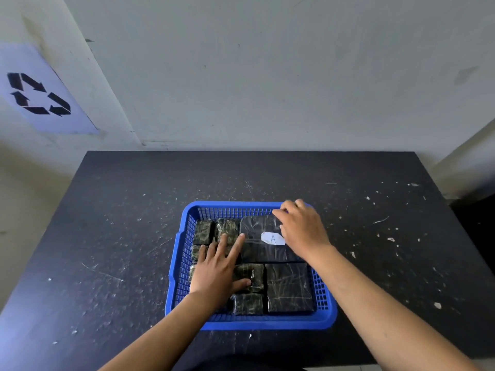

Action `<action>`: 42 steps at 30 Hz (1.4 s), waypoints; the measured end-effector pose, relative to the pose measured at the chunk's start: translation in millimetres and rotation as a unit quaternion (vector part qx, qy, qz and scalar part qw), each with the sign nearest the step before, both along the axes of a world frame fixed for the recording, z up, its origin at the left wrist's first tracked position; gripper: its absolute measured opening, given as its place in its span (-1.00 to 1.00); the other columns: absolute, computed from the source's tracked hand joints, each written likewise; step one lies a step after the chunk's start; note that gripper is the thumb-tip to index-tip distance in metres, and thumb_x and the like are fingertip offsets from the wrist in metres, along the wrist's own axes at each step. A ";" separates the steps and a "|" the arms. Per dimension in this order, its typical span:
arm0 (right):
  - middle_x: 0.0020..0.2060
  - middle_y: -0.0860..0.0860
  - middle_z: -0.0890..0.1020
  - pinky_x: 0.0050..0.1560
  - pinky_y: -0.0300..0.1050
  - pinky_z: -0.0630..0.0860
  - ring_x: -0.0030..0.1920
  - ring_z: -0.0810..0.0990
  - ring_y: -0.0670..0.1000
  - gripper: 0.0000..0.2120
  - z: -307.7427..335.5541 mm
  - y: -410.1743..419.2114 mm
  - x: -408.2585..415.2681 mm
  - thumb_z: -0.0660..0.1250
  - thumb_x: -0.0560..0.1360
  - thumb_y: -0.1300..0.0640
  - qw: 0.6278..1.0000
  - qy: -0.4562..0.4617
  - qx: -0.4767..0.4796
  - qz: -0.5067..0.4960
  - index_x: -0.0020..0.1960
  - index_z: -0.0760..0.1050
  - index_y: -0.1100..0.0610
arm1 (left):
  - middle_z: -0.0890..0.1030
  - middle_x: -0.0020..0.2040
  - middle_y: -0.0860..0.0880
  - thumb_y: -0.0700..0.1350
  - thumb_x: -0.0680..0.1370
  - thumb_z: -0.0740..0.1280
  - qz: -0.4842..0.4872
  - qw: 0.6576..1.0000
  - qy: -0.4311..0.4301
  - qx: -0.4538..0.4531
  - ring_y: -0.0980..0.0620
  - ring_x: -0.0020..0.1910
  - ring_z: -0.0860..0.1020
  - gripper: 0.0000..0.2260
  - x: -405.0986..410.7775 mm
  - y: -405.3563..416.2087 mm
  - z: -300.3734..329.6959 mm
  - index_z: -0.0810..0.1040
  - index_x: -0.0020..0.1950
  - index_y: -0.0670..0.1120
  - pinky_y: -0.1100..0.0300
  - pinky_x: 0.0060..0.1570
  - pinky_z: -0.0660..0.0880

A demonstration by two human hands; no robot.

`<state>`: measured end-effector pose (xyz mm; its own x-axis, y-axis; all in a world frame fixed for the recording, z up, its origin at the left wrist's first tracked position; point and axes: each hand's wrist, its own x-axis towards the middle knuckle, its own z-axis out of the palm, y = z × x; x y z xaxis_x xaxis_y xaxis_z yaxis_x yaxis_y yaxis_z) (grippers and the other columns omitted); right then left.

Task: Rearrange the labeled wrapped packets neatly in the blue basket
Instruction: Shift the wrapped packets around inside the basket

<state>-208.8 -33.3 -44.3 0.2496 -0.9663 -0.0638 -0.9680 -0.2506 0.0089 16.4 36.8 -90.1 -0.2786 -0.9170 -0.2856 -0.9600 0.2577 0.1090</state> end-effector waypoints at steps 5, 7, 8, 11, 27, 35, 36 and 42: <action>0.15 -0.01 0.58 -0.10 0.04 0.54 0.11 0.52 0.11 -0.63 -24.1 33.2 8.7 0.24 0.54 0.36 0.995 -0.052 0.080 0.013 0.27 0.56 0.08 | -0.13 0.61 -0.15 0.41 0.52 0.09 -0.037 0.998 -0.047 0.004 -0.27 0.53 0.05 -0.25 -2.6 -2.8 -3.3 -0.18 0.57 0.20 -0.24 0.47 -0.01; 0.08 -0.05 0.58 -0.11 0.00 0.53 0.06 0.54 0.06 -0.78 -21.1 40.5 5.8 0.28 0.57 0.19 0.990 -0.117 0.053 -0.064 0.17 0.57 0.03 | -0.13 0.62 -0.14 0.42 0.52 0.09 -0.038 0.998 -0.052 0.013 -0.27 0.53 0.05 -0.25 -2.3 -4.7 -3.4 -0.18 0.57 0.21 -0.24 0.47 -0.01; -0.02 -0.09 0.57 -0.18 -0.04 0.48 -0.04 0.55 0.02 -0.92 -19.1 47.2 5.5 0.33 0.55 0.07 0.983 -0.142 0.036 -0.110 0.03 0.57 0.00 | -0.13 0.62 -0.14 0.42 0.52 0.10 -0.039 0.998 -0.054 0.016 -0.27 0.53 0.05 -0.25 -3.0 -5.5 -3.1 -0.18 0.57 0.21 -0.24 0.47 -0.01; -0.25 -0.14 0.53 -0.35 -0.12 0.36 -0.25 0.55 -0.04 -0.71 -22.8 73.5 16.6 0.42 0.41 -0.21 0.961 -0.165 0.100 -0.198 -0.22 0.44 -0.02 | -0.12 0.62 -0.15 0.42 0.52 0.10 -0.041 0.997 -0.063 0.016 -0.27 0.52 0.05 -0.24 -5.9 -5.6 -1.8 -0.19 0.58 0.20 -0.25 0.47 -0.01; 0.19 0.01 0.48 -0.41 -0.06 0.53 -0.08 0.60 0.09 -0.77 0.5 121.5 22.3 0.36 0.50 0.13 0.976 -0.139 -0.049 -0.159 0.15 0.60 0.00 | -0.15 0.61 -0.17 0.38 0.55 0.07 -0.053 0.995 -0.083 0.033 -0.28 0.54 0.04 -0.25 -10.7 -7.7 5.3 -0.25 0.57 0.16 -0.27 0.47 0.01; -0.07 -0.09 0.67 -0.18 -0.17 0.48 -0.10 0.64 -0.03 -0.63 14.8 114.7 -15.4 0.52 0.38 0.23 0.807 -0.435 0.027 -0.398 0.06 0.47 -0.06 | -0.15 0.61 -0.17 0.38 0.56 0.06 -0.055 0.993 -0.091 0.043 -0.29 0.53 0.05 -0.25 -11.2 -6.6 8.4 -0.25 0.58 0.15 -0.27 0.47 0.03; -0.08 -0.10 0.68 -0.17 -0.19 0.48 -0.09 0.65 -0.04 -0.65 15.6 114.1 -16.8 0.52 0.38 0.23 0.800 -0.446 0.042 -0.399 0.03 0.49 -0.07 | -0.15 0.61 -0.17 0.38 0.56 0.06 -0.055 0.994 -0.091 0.041 -0.29 0.53 0.05 -0.26 -11.2 -6.5 8.3 -0.25 0.58 0.15 -0.26 0.47 0.03; -0.21 -0.06 0.59 -0.27 -0.17 0.34 -0.21 0.54 0.03 -0.81 -0.9 120.3 5.8 0.44 0.47 0.25 0.855 -0.362 -0.013 -0.371 -0.13 0.43 0.07 | -0.16 0.61 -0.16 0.39 0.54 0.07 -0.051 0.994 -0.089 0.042 -0.29 0.53 0.06 -0.24 -8.1 -7.5 8.6 -0.25 0.57 0.16 -0.26 0.47 0.04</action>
<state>-203.0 87.0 -45.2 -0.4666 -0.8750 -0.1289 -0.6145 0.4255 -0.6643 8.3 29.3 -81.4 -0.3067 -0.8572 -0.4137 -0.9356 0.3514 -0.0344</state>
